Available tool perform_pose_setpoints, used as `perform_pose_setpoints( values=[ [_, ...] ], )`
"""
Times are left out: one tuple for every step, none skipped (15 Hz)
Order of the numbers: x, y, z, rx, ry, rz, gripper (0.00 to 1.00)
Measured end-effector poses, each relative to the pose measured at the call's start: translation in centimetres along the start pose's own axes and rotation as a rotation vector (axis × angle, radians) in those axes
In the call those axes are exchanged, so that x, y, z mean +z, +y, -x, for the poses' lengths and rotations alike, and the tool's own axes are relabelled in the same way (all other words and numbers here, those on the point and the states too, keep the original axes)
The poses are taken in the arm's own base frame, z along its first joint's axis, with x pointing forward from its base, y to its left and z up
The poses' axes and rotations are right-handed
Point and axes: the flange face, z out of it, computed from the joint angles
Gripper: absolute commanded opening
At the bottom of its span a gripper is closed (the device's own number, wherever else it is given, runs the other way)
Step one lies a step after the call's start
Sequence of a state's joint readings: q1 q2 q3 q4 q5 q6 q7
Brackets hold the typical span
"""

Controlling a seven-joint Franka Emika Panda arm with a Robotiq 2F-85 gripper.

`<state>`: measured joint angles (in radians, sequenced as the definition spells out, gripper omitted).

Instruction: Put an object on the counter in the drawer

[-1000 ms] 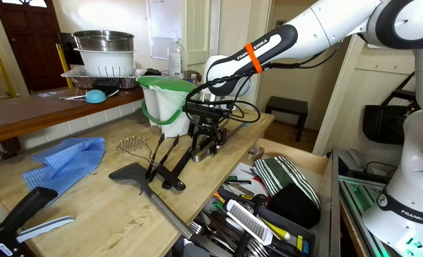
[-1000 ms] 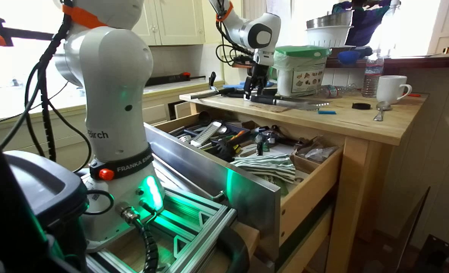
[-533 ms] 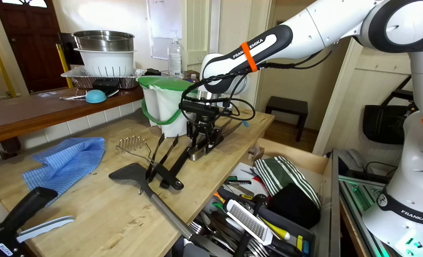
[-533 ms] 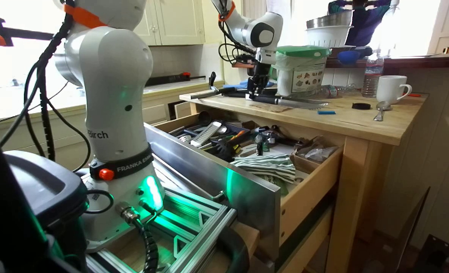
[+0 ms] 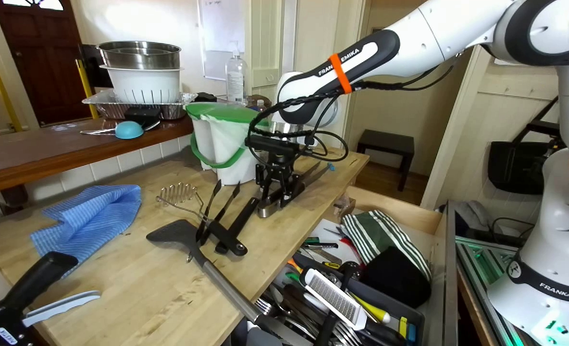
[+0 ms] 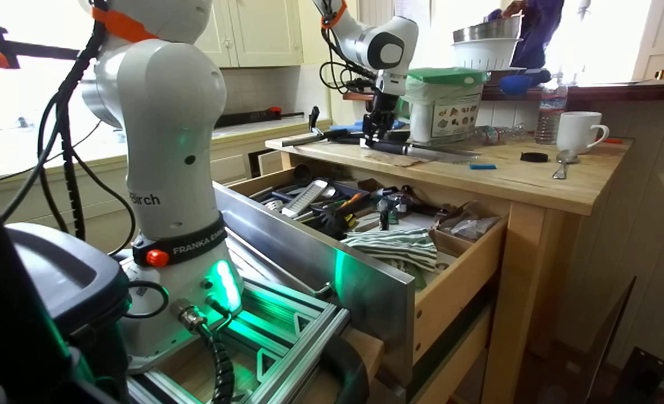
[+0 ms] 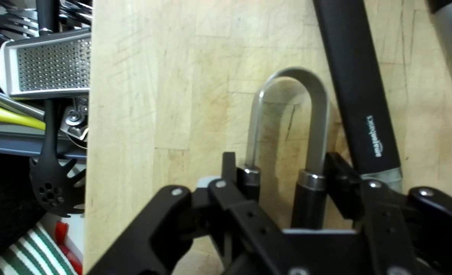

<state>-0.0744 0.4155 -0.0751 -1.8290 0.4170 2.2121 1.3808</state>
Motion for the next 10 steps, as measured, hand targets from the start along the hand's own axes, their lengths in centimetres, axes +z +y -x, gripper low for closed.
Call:
perform_pose_setpoints(
  values=[
    [-0.3,1.0,-0.1,0.008,-0.003,-0.003,0.34],
    [-0.8,2.0,-0.2,0.024,-0.002,-0.017,0.34],
    [-1.4,3.1,-0.3,0.047,-0.002,-0.038,0.34],
    [-2.2,4.3,-0.5,0.08,-0.001,-0.065,0.34],
    [-3.0,5.5,-0.6,0.118,-0.001,-0.093,0.34],
    [-3.9,6.7,-0.6,0.156,-0.002,-0.121,0.34],
    [-4.7,8.0,-0.5,0.194,-0.005,-0.142,0.34],
    [-5.5,9.3,-0.3,0.23,-0.006,-0.157,0.34],
    [-6.2,10.6,-0.1,0.268,-0.004,-0.162,0.34],
    [-6.8,11.8,0.2,0.302,0.002,-0.166,0.34]
  ],
)
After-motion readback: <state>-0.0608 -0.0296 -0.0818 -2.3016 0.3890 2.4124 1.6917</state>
